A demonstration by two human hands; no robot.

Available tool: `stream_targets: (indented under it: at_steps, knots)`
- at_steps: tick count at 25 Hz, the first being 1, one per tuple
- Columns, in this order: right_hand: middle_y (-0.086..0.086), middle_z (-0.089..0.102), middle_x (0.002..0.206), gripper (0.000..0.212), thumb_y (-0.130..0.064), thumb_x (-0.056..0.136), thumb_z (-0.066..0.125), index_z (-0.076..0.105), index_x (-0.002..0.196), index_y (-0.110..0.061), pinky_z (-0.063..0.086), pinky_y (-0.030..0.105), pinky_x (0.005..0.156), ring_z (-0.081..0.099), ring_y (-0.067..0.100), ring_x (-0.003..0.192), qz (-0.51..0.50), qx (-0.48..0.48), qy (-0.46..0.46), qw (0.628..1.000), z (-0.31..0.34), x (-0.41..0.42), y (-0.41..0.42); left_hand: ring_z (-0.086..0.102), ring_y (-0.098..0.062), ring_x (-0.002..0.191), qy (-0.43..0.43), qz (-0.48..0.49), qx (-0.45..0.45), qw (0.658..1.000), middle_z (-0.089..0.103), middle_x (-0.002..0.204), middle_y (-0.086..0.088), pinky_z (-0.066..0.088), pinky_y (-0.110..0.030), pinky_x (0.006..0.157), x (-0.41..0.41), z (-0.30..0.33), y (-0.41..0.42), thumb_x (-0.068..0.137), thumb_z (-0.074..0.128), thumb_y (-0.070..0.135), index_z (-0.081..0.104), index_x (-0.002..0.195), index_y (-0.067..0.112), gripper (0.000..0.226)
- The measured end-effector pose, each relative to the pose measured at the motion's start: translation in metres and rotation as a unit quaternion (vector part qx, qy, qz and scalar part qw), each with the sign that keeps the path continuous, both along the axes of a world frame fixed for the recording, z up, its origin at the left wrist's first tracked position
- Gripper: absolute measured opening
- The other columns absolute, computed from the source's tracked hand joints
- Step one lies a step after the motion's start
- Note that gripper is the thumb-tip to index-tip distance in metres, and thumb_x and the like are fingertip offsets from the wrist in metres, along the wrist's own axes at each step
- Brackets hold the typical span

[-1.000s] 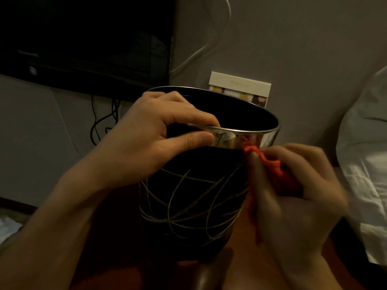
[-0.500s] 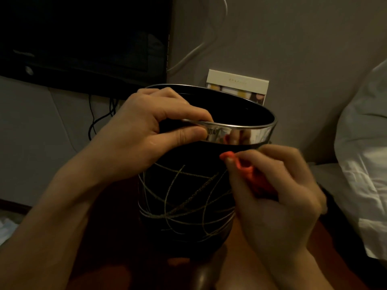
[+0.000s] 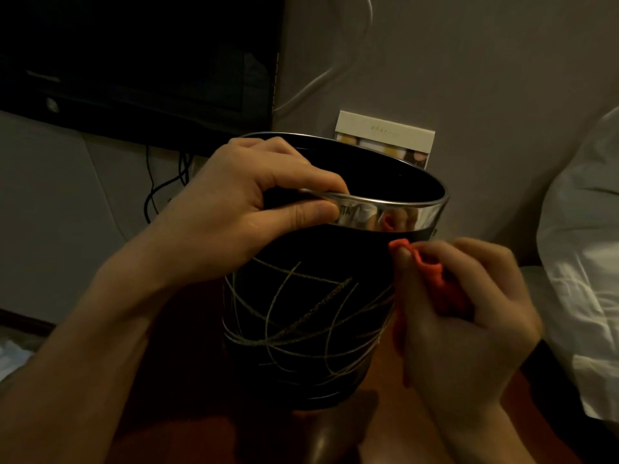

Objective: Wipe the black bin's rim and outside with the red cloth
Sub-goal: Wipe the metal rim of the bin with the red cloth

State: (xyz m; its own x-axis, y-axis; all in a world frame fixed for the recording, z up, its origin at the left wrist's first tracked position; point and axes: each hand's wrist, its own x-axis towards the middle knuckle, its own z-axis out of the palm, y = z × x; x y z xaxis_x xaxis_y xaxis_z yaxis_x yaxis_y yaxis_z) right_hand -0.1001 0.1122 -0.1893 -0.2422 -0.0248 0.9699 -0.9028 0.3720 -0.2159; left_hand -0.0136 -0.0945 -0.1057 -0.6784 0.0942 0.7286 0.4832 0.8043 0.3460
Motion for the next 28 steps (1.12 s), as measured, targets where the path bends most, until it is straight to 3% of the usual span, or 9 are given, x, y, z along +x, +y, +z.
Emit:
stream_targets:
  at_steps: [5, 8, 15, 22, 24, 28]
  knots:
    - [0.011, 0.066, 0.099, 0.023, -0.025, 0.094, 0.076, 0.081, 0.097, -0.003, 0.048, 0.014, 0.078, 0.062, 0.013, 0.084, 0.004, 0.052, 0.027, 0.998, -0.010, 0.010, -0.013, 0.053, 0.000, 0.102, -0.006, 0.009, 0.001, 1.000, 0.061, 0.095, 0.018, 0.032, -0.008, 0.090, 0.001, -0.001, 0.001, 0.081, 0.055, 0.045, 0.061, 0.103, 0.044, 0.022]
    - [0.012, 0.066, 0.098, 0.023, -0.027, 0.095, 0.075, 0.080, 0.098, -0.004, 0.046, 0.014, 0.078, 0.059, 0.011, 0.085, -0.006, 0.022, 0.024, 0.999, 0.002, 0.002, -0.004, 0.053, -0.002, 0.103, -0.001, 0.022, 0.005, 1.000, 0.060, 0.095, 0.020, 0.032, -0.022, 0.096, 0.001, -0.002, 0.002, 0.082, 0.056, 0.047, 0.061, 0.104, 0.044, 0.023]
    - [0.002, 0.060, 0.103, 0.021, -0.024, 0.091, 0.077, 0.080, 0.099, -0.005, 0.045, 0.009, 0.081, 0.060, 0.009, 0.087, 0.019, 0.070, 0.030, 0.997, -0.002, 0.007, -0.008, 0.052, 0.002, 0.099, 0.056, 0.068, 0.008, 0.996, 0.058, 0.088, 0.027, 0.023, -0.029, 0.102, -0.007, -0.009, 0.023, 0.085, 0.057, 0.048, 0.061, 0.099, 0.046, 0.015]
    - [0.007, 0.062, 0.097, 0.012, -0.023, 0.097, 0.074, 0.069, 0.104, -0.014, 0.042, 0.009, 0.082, 0.058, 0.011, 0.087, 0.007, -0.049, -0.005, 0.999, 0.026, -0.002, 0.011, 0.050, -0.001, 0.111, -0.037, 0.039, 0.024, 0.998, 0.061, 0.103, 0.020, 0.040, -0.037, 0.099, 0.007, 0.004, -0.013, 0.083, 0.059, 0.048, 0.062, 0.100, 0.048, 0.018]
    - [0.006, 0.062, 0.096, 0.012, -0.022, 0.096, 0.074, 0.069, 0.104, -0.014, 0.042, 0.009, 0.083, 0.057, 0.009, 0.087, 0.008, -0.045, -0.009, 0.999, 0.026, -0.003, 0.011, 0.051, 0.002, 0.109, -0.036, 0.047, 0.012, 0.998, 0.061, 0.102, 0.022, 0.036, -0.036, 0.103, 0.006, 0.003, -0.008, 0.083, 0.051, 0.047, 0.061, 0.102, 0.048, 0.021]
    - [0.006, 0.063, 0.097, 0.020, -0.025, 0.096, 0.072, 0.075, 0.102, -0.006, 0.040, 0.006, 0.084, 0.057, 0.008, 0.088, 0.025, -0.023, -0.021, 0.999, 0.020, -0.001, 0.006, 0.048, 0.008, 0.103, 0.025, 0.090, 0.004, 0.996, 0.058, 0.094, 0.027, 0.028, -0.035, 0.106, -0.005, -0.006, 0.013, 0.083, 0.057, 0.046, 0.057, 0.098, 0.049, 0.016]
